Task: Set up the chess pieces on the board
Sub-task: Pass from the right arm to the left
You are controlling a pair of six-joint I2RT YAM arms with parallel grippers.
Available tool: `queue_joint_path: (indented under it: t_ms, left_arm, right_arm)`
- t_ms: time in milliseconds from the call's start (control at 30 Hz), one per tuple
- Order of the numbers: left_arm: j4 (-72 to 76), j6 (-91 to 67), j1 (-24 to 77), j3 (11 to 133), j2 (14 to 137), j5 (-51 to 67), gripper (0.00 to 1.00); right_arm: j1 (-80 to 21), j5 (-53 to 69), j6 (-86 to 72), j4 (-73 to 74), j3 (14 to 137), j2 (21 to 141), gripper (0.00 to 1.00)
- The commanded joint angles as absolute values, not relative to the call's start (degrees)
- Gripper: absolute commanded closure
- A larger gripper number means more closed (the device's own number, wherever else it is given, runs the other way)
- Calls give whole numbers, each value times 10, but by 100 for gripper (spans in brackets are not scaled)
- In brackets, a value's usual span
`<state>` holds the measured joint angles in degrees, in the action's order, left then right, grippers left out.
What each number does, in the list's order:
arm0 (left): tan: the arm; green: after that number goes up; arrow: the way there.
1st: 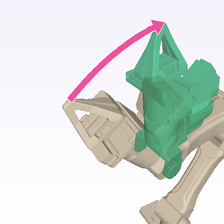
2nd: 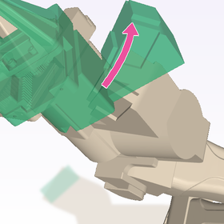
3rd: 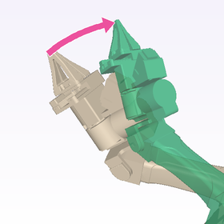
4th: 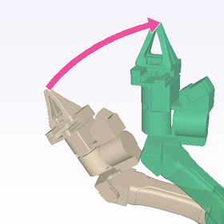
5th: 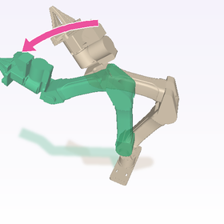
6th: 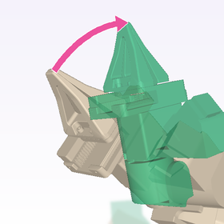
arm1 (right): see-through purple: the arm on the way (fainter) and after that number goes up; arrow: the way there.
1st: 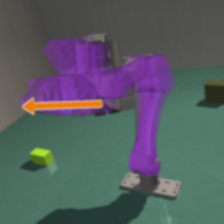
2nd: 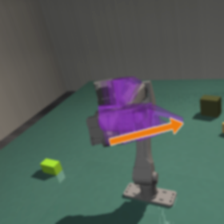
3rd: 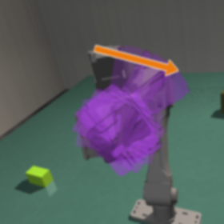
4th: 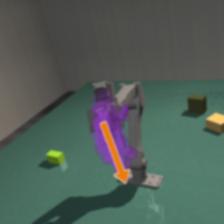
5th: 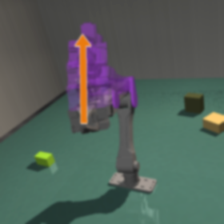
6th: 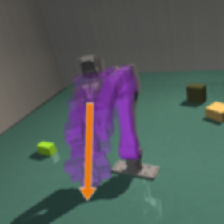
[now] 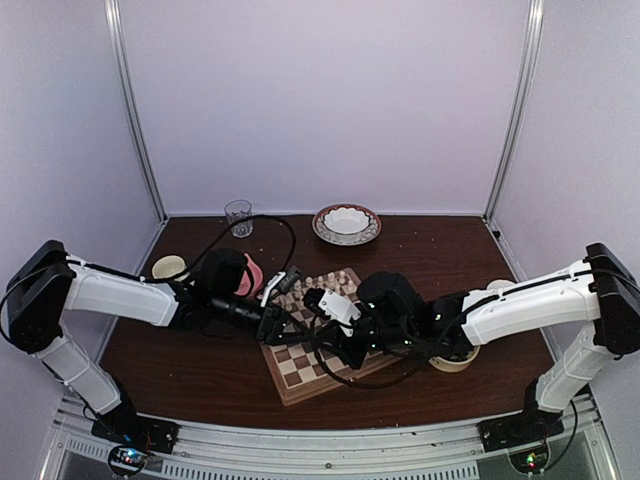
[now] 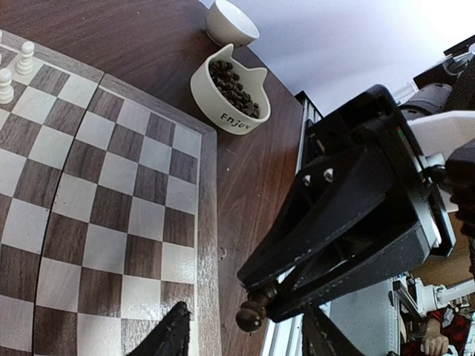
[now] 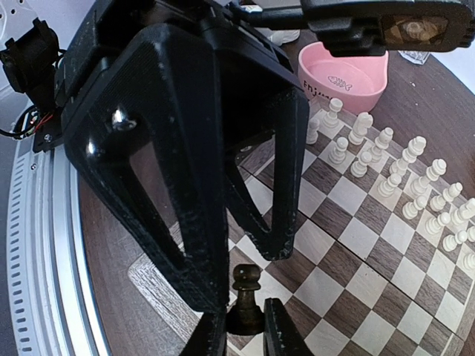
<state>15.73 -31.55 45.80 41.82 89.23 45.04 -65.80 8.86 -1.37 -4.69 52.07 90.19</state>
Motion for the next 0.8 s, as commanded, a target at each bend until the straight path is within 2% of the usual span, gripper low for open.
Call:
queue_joint_path:
  t_ms: [0,333,500,667,767]
  left_arm:
    - [191,-320,462,435,900,471,51]
    - [193,-321,468,444,913,483,64]
    - [194,-323,468,446,917,489,75]
    - [193,-323,468,446,917,489,76]
    - [194,-322,468,447,918,492,82]
  right_arm:
    - [-663,92,-8,-61,514,886,83]
    - [-663,84,-8,-61,514,884,83]
    - [-664,75,-8,-60,514,885,83]
    - [-664,62,-9,-61,512,881,83]
    - [-664,52,-9,-61,511,881,83]
